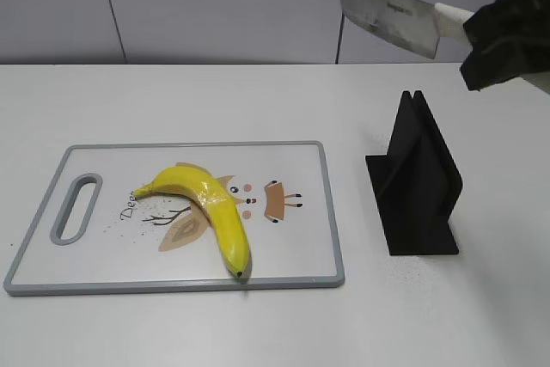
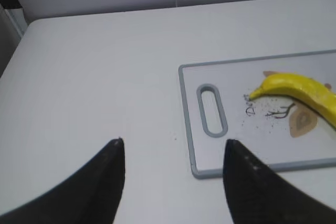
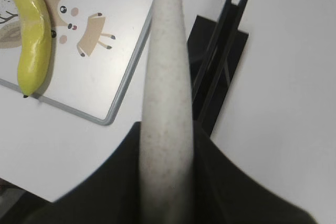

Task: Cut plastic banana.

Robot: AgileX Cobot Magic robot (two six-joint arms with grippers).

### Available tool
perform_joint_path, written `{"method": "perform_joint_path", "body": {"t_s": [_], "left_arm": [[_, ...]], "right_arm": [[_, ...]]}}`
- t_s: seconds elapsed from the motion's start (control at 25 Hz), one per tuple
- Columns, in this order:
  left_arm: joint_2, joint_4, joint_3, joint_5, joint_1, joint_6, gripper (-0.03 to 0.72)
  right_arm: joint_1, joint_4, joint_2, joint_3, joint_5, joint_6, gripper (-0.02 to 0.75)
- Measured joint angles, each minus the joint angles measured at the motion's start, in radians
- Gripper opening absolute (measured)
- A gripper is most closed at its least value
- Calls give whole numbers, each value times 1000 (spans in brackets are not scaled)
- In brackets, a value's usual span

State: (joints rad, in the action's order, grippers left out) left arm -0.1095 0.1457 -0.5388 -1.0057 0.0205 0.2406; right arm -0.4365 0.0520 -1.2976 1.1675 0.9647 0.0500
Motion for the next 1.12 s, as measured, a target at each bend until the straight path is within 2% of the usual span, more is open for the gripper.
{"method": "perform_joint_path", "body": {"t_s": [0.12, 0.24, 0.44, 0.6, 0.72, 0.88, 1.12], "left_arm": [[-112, 15, -29, 101, -6, 26, 572], [-227, 40, -61, 179, -45, 84, 572], [-436, 59, -143, 197, -175, 204, 572], [-606, 76, -248, 198, -288, 327, 572], [-736, 79, -354, 159, -356, 414, 572], [-923, 79, -508, 34, -424, 558, 572], [-1179, 85, -644, -79, -482, 743, 572]], "right_arm": [[0, 41, -26, 10, -51, -185, 168], [0, 103, -86, 35, -57, -366, 168], [0, 174, -198, 113, -39, -611, 168], [0, 247, -291, 203, 48, -865, 168], [0, 295, -354, 264, 114, -1038, 168], [0, 336, -417, 335, 164, -1155, 168], [0, 450, -458, 357, 194, -1356, 167]]}}
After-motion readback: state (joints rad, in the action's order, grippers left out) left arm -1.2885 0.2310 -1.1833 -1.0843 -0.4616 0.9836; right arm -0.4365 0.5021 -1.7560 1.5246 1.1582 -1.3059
